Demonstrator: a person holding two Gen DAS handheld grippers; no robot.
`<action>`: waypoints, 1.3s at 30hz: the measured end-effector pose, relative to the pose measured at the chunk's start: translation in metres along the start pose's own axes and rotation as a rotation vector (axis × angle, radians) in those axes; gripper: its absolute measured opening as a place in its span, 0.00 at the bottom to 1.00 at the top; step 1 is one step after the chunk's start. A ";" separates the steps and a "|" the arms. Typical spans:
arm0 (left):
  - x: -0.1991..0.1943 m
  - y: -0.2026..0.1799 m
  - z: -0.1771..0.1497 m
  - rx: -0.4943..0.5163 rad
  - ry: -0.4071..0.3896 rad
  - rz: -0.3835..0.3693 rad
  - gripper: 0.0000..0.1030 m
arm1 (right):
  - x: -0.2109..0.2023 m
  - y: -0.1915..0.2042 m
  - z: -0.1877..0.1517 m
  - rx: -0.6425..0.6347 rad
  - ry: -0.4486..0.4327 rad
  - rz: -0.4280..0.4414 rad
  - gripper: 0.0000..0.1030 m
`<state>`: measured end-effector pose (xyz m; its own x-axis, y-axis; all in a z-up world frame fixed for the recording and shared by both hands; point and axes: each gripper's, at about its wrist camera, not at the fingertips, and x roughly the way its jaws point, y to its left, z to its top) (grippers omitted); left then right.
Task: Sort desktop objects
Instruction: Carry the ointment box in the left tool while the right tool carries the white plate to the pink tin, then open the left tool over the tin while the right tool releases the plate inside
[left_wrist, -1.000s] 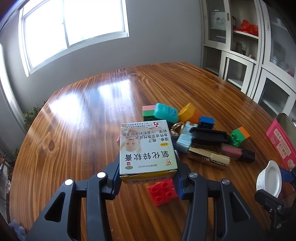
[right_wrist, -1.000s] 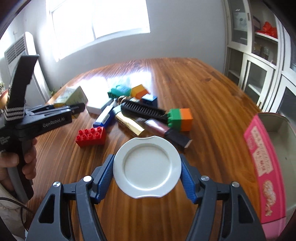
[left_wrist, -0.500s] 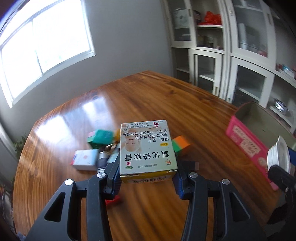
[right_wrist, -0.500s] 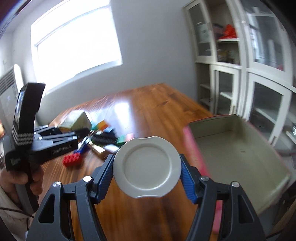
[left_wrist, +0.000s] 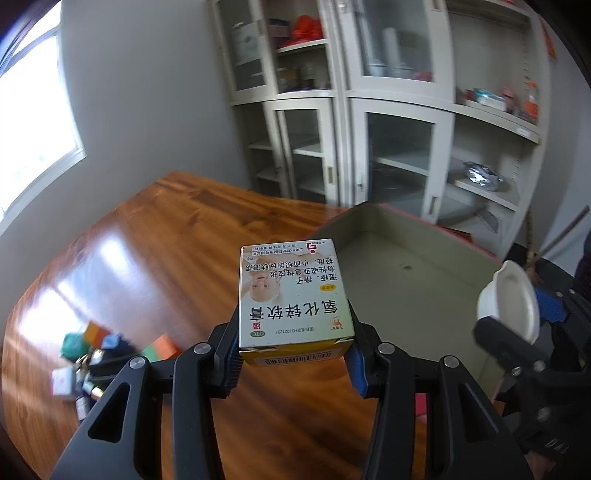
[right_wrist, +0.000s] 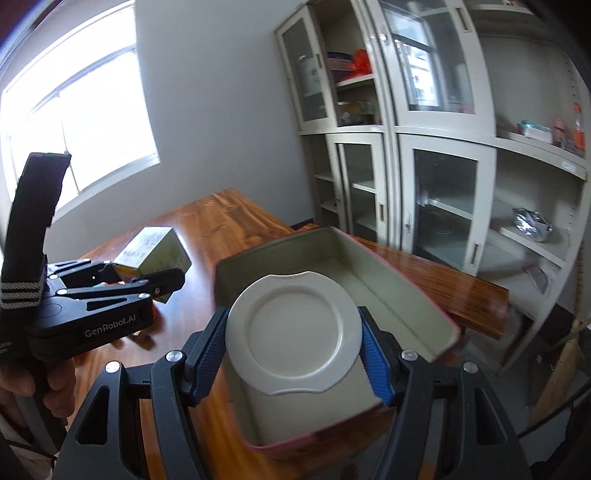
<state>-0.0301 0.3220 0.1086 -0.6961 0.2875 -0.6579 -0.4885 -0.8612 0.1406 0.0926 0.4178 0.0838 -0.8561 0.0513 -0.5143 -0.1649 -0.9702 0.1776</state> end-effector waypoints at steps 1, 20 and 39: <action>0.003 -0.008 0.003 0.010 -0.001 -0.011 0.48 | 0.001 -0.004 0.000 0.003 0.002 -0.009 0.69; 0.055 -0.053 0.013 0.061 0.075 -0.088 0.48 | 0.022 -0.030 -0.003 0.024 0.047 -0.080 0.69; 0.041 -0.039 0.005 0.026 0.078 -0.025 0.75 | 0.018 -0.031 0.001 0.044 0.048 -0.050 0.82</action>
<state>-0.0429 0.3694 0.0800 -0.6409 0.2739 -0.7171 -0.5191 -0.8428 0.1420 0.0817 0.4486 0.0694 -0.8217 0.0872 -0.5632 -0.2291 -0.9554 0.1863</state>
